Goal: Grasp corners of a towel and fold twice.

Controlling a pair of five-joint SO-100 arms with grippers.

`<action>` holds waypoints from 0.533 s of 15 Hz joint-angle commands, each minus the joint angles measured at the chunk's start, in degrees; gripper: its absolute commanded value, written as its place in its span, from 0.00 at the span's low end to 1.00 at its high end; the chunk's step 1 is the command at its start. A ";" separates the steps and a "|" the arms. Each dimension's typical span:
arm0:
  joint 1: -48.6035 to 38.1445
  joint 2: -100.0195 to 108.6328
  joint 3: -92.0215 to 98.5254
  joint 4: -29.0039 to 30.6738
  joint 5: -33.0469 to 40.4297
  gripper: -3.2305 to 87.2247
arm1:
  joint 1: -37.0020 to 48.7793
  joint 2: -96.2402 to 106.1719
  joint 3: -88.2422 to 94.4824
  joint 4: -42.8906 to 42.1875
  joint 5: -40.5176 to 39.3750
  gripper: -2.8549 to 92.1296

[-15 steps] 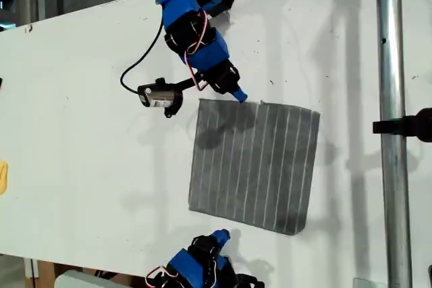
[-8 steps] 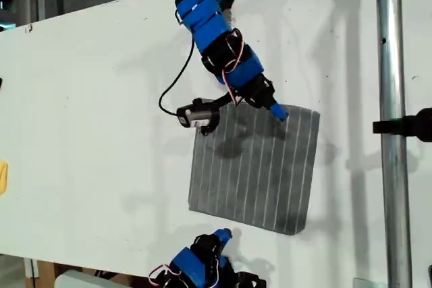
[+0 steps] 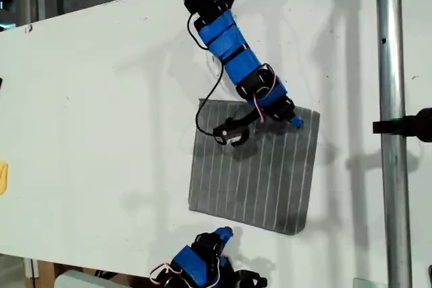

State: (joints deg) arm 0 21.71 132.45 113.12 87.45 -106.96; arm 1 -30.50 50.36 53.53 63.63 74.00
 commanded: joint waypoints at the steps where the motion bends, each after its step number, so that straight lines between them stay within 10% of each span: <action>1: 0.88 -0.35 -0.44 -1.41 -0.18 0.00 | -1.85 0.09 -4.48 -2.99 0.70 0.26; 8: 0.97 -0.44 -0.09 -1.67 -0.26 0.00 | -3.16 -16.52 -5.19 -2.02 5.36 0.28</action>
State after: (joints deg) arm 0 21.71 131.92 113.55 86.66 -106.96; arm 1 -32.70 36.83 48.43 60.56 77.43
